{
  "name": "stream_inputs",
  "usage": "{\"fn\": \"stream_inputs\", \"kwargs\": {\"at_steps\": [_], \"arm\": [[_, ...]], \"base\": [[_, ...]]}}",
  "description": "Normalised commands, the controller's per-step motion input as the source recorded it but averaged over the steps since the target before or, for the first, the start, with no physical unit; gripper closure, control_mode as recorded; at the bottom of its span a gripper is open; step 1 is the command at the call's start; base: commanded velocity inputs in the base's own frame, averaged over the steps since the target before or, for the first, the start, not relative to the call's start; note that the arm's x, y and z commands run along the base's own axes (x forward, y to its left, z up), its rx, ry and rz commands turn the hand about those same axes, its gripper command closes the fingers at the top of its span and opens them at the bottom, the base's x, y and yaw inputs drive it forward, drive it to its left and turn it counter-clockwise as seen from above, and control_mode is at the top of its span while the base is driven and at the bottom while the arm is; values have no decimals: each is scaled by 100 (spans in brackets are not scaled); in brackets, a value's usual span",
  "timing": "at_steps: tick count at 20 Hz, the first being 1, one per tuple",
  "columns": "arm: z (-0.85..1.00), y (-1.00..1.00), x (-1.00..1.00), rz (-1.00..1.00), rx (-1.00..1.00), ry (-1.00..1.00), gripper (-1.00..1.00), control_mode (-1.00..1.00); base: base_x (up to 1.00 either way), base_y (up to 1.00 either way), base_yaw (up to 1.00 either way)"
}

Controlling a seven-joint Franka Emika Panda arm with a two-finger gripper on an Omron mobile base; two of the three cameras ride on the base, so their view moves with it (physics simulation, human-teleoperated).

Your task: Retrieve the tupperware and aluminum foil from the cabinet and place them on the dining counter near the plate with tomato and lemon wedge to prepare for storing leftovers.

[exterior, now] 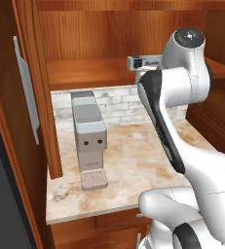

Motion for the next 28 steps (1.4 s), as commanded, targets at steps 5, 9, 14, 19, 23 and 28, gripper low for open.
{"fn": "stream_inputs", "kwargs": {"at_steps": [5, 9, 14, 19, 23, 28], "arm": [[4, 17, 50, -12, -2, 0, -100, -100], [0, 11, 40, -10, -8, 0, -100, -100], [0, 11, 47, -9, -14, 0, -100, -100], [0, 7, 50, -8, -15, 0, -100, -100], [0, 3, 46, -9, -7, -5, -100, -100], [0, 0, 42, -12, 0, -16, -100, -100]], "base": [[0, 0, 0], [0, 0, 0], [0, 0, 0], [0, 0, 0], [0, 0, 0], [0, 0, 0]]}}
